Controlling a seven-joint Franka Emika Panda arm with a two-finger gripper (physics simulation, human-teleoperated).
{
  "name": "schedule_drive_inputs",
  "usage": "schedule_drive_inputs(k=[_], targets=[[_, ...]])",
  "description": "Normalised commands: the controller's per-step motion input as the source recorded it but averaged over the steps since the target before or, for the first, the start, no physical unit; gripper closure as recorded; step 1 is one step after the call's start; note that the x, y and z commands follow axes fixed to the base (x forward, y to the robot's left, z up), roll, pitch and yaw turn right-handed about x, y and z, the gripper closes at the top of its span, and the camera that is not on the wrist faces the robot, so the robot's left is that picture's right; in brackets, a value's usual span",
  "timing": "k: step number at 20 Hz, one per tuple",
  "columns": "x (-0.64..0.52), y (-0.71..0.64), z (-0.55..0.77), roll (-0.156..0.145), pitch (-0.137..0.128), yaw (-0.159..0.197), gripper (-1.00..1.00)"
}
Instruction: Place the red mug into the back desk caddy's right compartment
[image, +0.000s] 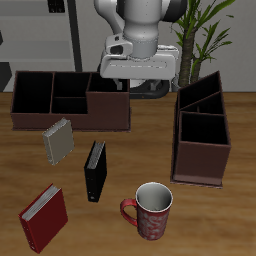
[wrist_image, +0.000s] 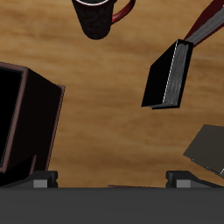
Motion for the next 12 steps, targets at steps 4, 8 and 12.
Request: schedule_drive_inputs(k=[4,8,12], targets=[[0.35,-0.05,0.12,-0.043,-0.031,-0.01,-1.0],[0.32,-0.02,0.1,-0.021,-0.022,-0.005,-1.0],[0.45,-0.04,0.14,-0.031,-0.018,-0.004,-1.0]])
